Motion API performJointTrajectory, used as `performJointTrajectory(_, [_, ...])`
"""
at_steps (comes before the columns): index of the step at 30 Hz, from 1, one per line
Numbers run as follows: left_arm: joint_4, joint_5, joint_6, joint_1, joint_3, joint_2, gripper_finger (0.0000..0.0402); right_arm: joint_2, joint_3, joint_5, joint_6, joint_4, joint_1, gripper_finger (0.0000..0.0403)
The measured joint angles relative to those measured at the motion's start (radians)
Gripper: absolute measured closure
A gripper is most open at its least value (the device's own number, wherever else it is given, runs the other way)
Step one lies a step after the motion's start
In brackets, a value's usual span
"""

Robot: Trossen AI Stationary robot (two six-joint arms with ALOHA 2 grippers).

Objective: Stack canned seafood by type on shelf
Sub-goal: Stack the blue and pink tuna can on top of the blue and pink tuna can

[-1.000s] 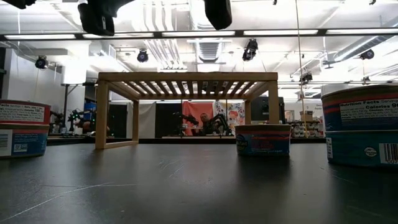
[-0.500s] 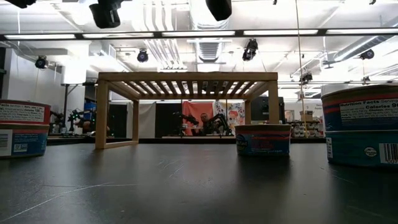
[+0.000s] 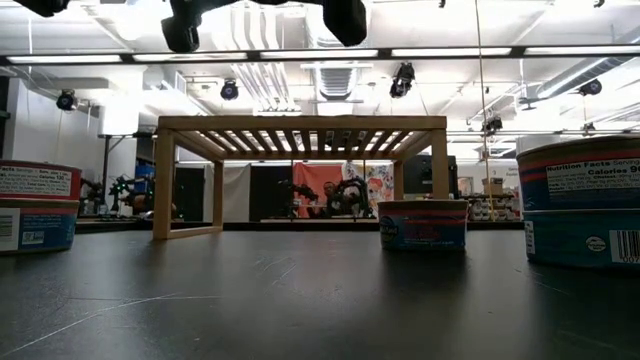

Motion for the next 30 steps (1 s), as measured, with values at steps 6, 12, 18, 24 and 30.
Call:
performJointTrajectory(6, [-0.077,0.011,-0.003,0.003,0.042,0.001,0.0085,0.0,-0.004,0.015,0.0,-0.005,-0.003,0.0221])
performJointTrajectory(12, [-0.273,0.002,-0.017,0.005,0.133,0.004,0.0052,0.0,-0.005,0.016,-0.011,-0.022,-0.01,0.0221])
performJointTrajectory(18, [-0.48,-0.025,0.042,0.006,0.25,0.005,0.0047,-0.005,-0.004,0.017,0.004,-0.017,-0.042,0.0221])
performJointTrajectory(24, [-0.666,-0.069,0.101,0.005,0.381,0.004,0.0047,-0.021,-0.012,0.07,0.046,-0.062,-0.083,0.0221])
performJointTrajectory(30, [-0.759,-0.071,0.209,0.005,0.434,0.001,0.0047,-0.051,-0.012,0.057,0.144,-0.131,-0.143,0.0221])
